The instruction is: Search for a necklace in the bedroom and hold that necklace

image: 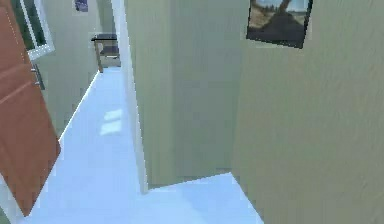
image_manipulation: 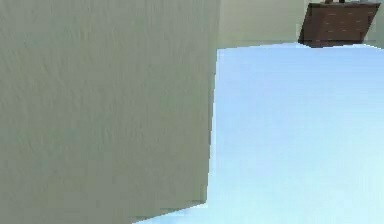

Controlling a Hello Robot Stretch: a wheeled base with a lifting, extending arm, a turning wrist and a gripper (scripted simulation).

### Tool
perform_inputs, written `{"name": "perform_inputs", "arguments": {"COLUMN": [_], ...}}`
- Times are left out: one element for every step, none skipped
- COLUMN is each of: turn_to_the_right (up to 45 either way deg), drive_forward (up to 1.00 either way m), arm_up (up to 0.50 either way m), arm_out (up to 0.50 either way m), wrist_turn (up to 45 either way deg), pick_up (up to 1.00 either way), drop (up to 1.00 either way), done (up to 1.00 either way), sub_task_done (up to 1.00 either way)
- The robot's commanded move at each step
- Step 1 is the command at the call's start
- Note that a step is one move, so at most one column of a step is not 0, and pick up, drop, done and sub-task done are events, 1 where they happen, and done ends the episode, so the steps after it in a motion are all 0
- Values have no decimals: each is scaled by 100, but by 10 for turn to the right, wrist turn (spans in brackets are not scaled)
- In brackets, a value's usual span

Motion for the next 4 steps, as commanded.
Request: {"name": "perform_inputs", "arguments": {"turn_to_the_right": [-300, 0, 0, 120], "drive_forward": [0, 100, 20, 0], "arm_up": [0, 0, 0, 0], "arm_out": [0, 0, 0, 0], "wrist_turn": [0, 0, 0, 0], "pick_up": [0, 0, 0, 0], "drop": [0, 0, 0, 0], "done": [0, 0, 0, 0], "sub_task_done": [0, 0, 0, 0]}}
